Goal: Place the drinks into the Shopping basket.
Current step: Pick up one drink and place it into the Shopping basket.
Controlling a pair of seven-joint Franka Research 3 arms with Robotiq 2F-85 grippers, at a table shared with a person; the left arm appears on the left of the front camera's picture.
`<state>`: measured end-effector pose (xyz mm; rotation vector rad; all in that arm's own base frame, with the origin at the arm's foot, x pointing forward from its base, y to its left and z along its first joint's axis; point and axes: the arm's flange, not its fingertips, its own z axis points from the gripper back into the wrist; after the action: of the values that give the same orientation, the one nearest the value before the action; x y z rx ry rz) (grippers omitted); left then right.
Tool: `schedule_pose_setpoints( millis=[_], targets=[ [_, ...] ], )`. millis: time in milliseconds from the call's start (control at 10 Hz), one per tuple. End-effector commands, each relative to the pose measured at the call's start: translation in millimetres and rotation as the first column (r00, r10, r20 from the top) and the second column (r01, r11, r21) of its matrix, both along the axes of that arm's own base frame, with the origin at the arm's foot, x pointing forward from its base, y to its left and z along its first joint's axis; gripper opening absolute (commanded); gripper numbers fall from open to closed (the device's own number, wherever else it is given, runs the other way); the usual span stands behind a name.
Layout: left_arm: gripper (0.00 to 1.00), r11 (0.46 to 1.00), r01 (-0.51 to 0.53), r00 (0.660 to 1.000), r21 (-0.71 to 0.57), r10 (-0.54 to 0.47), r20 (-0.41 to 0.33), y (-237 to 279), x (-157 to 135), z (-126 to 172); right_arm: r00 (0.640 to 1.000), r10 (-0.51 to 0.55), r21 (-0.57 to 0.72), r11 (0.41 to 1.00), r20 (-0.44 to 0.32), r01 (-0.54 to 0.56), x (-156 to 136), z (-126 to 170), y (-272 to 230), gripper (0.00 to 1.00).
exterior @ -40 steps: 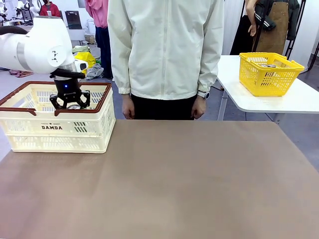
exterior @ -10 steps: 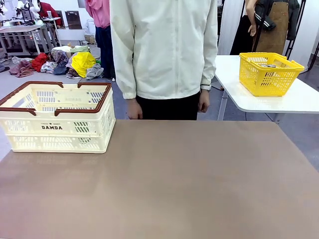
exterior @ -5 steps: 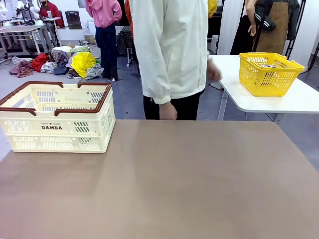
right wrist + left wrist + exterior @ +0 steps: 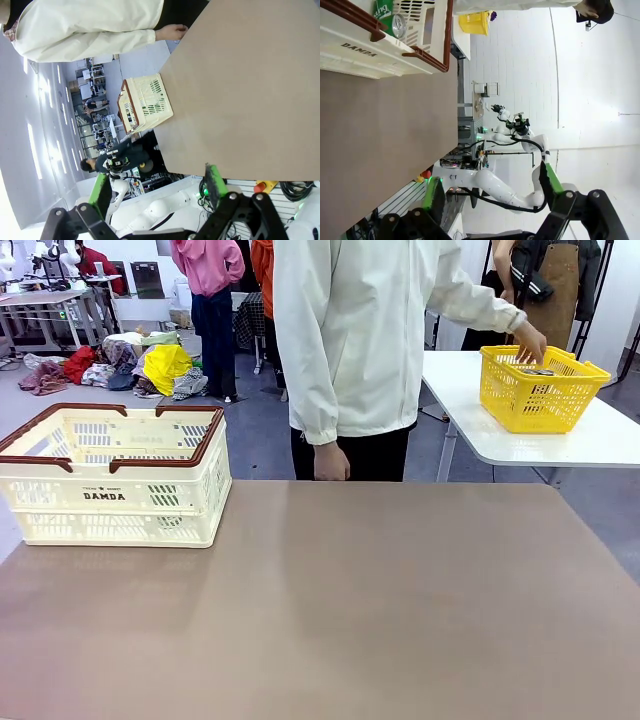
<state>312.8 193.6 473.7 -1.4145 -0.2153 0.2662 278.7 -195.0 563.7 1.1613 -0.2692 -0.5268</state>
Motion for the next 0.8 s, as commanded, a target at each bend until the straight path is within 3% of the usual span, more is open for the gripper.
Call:
schedule_pose_setpoints(
  millis=[0, 700],
  targets=[
    [1.0, 1.0, 0.001, 1.0, -0.005, -0.001, 0.012, -0.8, -3.9, -1.0, 1.0, -0.003, 0.011, 1.0, -0.005, 0.003, 1.0, 5.0, -0.5, 1.0],
    [1.0, 1.0, 0.001, 1.0, -0.005, -0.001, 0.012, -0.8, -3.9, -1.0, 1.0, -0.003, 0.011, 1.0, -0.005, 0.003, 1.0, 5.0, -0.5, 1.0]
  ],
)
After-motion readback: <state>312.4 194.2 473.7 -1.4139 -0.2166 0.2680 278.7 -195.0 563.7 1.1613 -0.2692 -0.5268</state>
